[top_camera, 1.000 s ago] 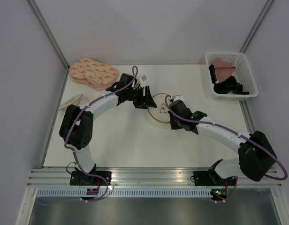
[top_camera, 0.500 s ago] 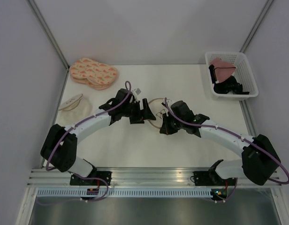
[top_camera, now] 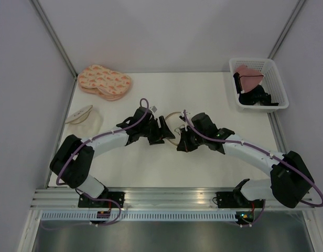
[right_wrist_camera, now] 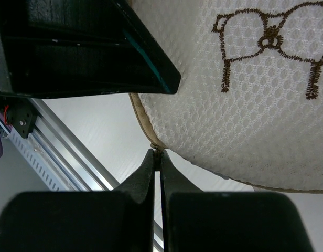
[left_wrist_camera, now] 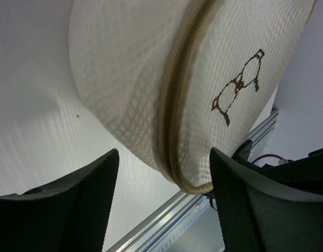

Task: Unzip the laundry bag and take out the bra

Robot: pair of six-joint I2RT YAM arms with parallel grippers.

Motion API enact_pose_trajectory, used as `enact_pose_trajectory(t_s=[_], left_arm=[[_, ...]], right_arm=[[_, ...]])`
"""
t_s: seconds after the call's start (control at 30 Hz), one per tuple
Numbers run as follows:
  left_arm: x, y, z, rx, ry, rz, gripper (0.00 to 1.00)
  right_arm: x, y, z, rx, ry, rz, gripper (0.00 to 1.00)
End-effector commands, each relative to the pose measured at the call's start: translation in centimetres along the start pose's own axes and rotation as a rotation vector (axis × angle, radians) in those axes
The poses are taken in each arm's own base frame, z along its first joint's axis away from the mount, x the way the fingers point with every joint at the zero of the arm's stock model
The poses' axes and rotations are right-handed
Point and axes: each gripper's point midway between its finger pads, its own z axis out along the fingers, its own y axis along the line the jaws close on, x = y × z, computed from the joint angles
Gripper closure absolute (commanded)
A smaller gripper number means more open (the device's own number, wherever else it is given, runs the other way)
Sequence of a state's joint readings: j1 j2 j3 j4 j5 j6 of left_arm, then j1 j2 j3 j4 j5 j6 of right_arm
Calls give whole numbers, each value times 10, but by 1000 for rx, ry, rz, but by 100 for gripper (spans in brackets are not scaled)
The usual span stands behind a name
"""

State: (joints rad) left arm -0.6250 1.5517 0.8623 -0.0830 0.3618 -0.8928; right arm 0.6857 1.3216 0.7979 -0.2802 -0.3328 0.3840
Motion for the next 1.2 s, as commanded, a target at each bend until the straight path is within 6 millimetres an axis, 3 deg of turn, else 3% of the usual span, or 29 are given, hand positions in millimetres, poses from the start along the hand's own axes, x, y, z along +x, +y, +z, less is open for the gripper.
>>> enact_pose_trajectory(t_s=[0.0, 0.07, 0.3, 0.4, 0.57, 0.67, 0.7, 0.8, 0.9, 1.07, 1.17], left_arm=[[-25, -32, 0, 86, -107, -6, 28], [-24, -31, 2, 85, -104, -13, 35], [-20, -25, 4, 81, -95, -17, 87], [-17, -25, 4, 82, -88, -15, 98], [-13, -24, 3, 87, -73, -17, 98], [-9, -26, 2, 98, -61, -12, 87], [-6, -27, 1, 101, -57, -9, 72], [-3, -31, -7, 120, -79, 2, 37], [-6, -33, -23, 131, -138, 5, 26], [-10, -39, -49, 159, -223, 9, 22], [-12, -39, -60, 156, -258, 10, 21]], right_arm=[[1, 3, -5, -17, -3, -38, 100], [3, -2, -5, 12, 8, -36, 100], [9, -19, -9, 110, 25, -23, 100], [9, -30, -12, 176, 26, -14, 100], [10, -45, -20, 283, 33, 10, 100], [7, -52, -23, 328, 20, 21, 100], [9, -54, -24, 342, 25, 25, 100], [9, -62, -27, 391, 23, 34, 100], [11, -84, -39, 538, 17, 62, 100], [3, -124, -75, 875, -39, 136, 100], [-2, -141, -86, 994, -62, 152, 99]])
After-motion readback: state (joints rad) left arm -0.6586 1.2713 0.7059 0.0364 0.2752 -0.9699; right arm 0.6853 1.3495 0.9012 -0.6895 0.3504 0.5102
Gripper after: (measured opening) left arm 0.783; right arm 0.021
